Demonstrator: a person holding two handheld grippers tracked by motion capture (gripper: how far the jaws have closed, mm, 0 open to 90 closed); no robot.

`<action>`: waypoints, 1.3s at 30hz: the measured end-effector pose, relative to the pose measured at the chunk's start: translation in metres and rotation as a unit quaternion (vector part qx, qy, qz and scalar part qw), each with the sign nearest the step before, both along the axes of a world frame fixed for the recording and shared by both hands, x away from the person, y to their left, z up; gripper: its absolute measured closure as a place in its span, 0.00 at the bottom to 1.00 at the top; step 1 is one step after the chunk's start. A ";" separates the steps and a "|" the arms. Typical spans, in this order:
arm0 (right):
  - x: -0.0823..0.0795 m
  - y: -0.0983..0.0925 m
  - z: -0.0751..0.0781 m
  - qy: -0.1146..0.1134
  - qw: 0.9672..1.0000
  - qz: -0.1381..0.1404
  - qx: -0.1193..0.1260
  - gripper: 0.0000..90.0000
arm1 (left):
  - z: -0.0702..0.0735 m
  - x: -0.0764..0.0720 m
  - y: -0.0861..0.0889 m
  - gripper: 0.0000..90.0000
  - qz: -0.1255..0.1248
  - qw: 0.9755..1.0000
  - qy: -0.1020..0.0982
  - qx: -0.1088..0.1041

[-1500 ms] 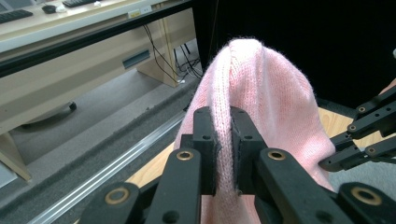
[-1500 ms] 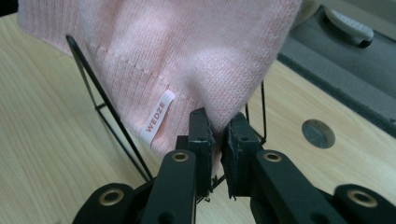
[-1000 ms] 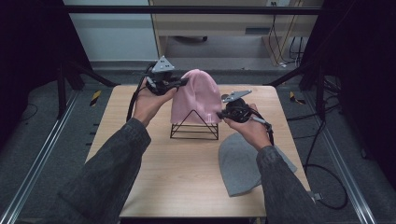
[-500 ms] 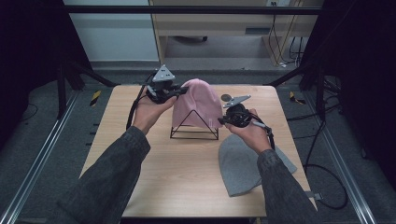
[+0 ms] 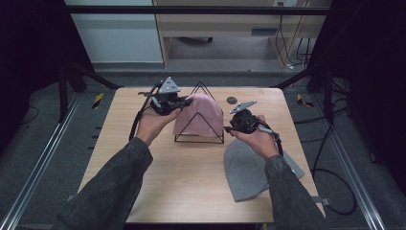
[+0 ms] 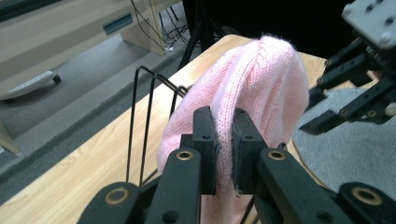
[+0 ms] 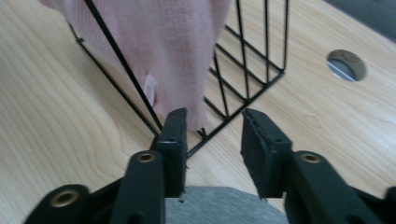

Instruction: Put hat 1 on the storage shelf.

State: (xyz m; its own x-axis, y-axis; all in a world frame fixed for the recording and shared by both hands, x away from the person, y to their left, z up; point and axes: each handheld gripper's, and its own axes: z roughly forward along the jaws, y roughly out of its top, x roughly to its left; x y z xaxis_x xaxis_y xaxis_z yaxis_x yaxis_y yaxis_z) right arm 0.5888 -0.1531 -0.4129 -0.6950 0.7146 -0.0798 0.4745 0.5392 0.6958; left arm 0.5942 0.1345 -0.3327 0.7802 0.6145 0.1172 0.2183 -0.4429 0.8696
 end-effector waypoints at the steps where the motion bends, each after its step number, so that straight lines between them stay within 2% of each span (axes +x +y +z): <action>1: -0.002 -0.001 0.001 -0.002 1.000 -0.007 0.000 0.65 | -0.001 -0.001 0.000 0.91 0.001 1.000 0.000 0.000; 7: -0.008 -0.014 0.000 -0.004 1.000 -0.021 -0.001 0.59 | -0.009 -0.004 0.002 0.91 0.003 1.000 0.010 0.009; 12: -0.014 -0.026 0.001 -0.004 1.000 -0.031 0.001 0.57 | -0.013 -0.005 0.004 0.90 0.004 1.000 0.020 0.015; 16: -0.014 -0.033 0.001 -0.002 0.999 -0.037 0.004 0.55 | -0.015 -0.009 0.004 0.88 0.006 1.000 0.017 0.014; 21: -0.015 -0.041 0.000 0.002 0.999 -0.044 0.006 0.51 | -0.015 -0.013 0.010 0.74 0.017 1.000 0.013 0.003; 22: -0.015 -0.041 0.000 0.002 0.999 -0.044 0.006 0.51 | -0.014 -0.015 0.013 0.74 0.024 1.000 0.013 -0.001; 23: -0.016 -0.046 -0.001 0.004 0.999 -0.051 0.007 0.49 | -0.012 -0.017 0.016 0.65 0.031 0.999 0.011 -0.007; 24: -0.016 -0.048 -0.001 0.005 0.999 -0.052 0.008 0.47 | -0.010 -0.023 0.020 0.61 0.038 0.999 0.003 -0.008; 25: -0.016 -0.048 -0.001 0.005 0.999 -0.052 0.008 0.47 | -0.010 -0.023 0.020 0.57 0.038 0.999 0.003 -0.008; 26: -0.018 -0.052 -0.002 0.009 0.998 -0.058 0.006 0.44 | -0.009 -0.032 0.026 0.52 0.044 0.999 -0.002 -0.001; 28: -0.019 -0.057 -0.003 0.009 0.998 -0.064 0.006 0.41 | -0.010 -0.035 0.028 0.43 0.045 0.999 0.000 0.001; 30: -0.021 -0.064 -0.004 0.013 0.997 -0.073 0.007 0.37 | -0.016 -0.044 0.035 0.34 0.051 0.999 0.006 0.016; 31: -0.021 -0.064 -0.004 0.013 0.997 -0.073 0.007 0.37 | -0.019 -0.048 0.039 0.34 0.052 0.998 0.010 0.020; 32: -0.023 -0.069 -0.006 0.016 0.996 -0.084 0.009 0.34 | -0.027 -0.055 0.046 0.27 0.055 0.998 0.022 0.027; 33: -0.024 -0.072 -0.006 0.020 0.996 -0.088 0.010 0.32 | -0.030 -0.058 0.049 0.24 0.057 0.998 0.025 0.033; 34: -0.024 -0.074 -0.007 0.020 0.996 -0.090 0.011 0.30 | -0.030 -0.058 0.049 0.23 0.057 0.998 0.025 0.033; 35: -0.025 -0.078 -0.008 0.024 0.995 -0.095 0.015 0.29 | -0.035 -0.062 0.054 0.20 0.060 0.997 0.031 0.033; 36: -0.025 -0.081 -0.009 0.025 0.995 -0.096 0.019 0.27 | -0.045 -0.069 0.062 0.18 0.064 0.996 0.044 0.032; 37: -0.025 -0.085 -0.010 0.027 0.995 -0.095 0.021 0.27 | -0.045 -0.069 0.062 0.16 0.064 0.996 0.044 0.032; 39: -0.026 -0.087 -0.010 0.031 0.994 -0.099 0.023 0.28 | -0.058 -0.079 0.072 0.15 0.064 0.996 0.054 0.037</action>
State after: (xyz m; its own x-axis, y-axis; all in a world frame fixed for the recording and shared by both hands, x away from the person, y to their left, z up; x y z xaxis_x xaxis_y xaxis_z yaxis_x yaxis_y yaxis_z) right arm 0.5631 -0.2402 -0.4233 -0.5436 0.8393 -0.0043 0.6108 0.3991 0.6838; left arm 0.5149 0.2069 -0.3902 0.7070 0.7020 0.0858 0.3667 -0.4677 0.8042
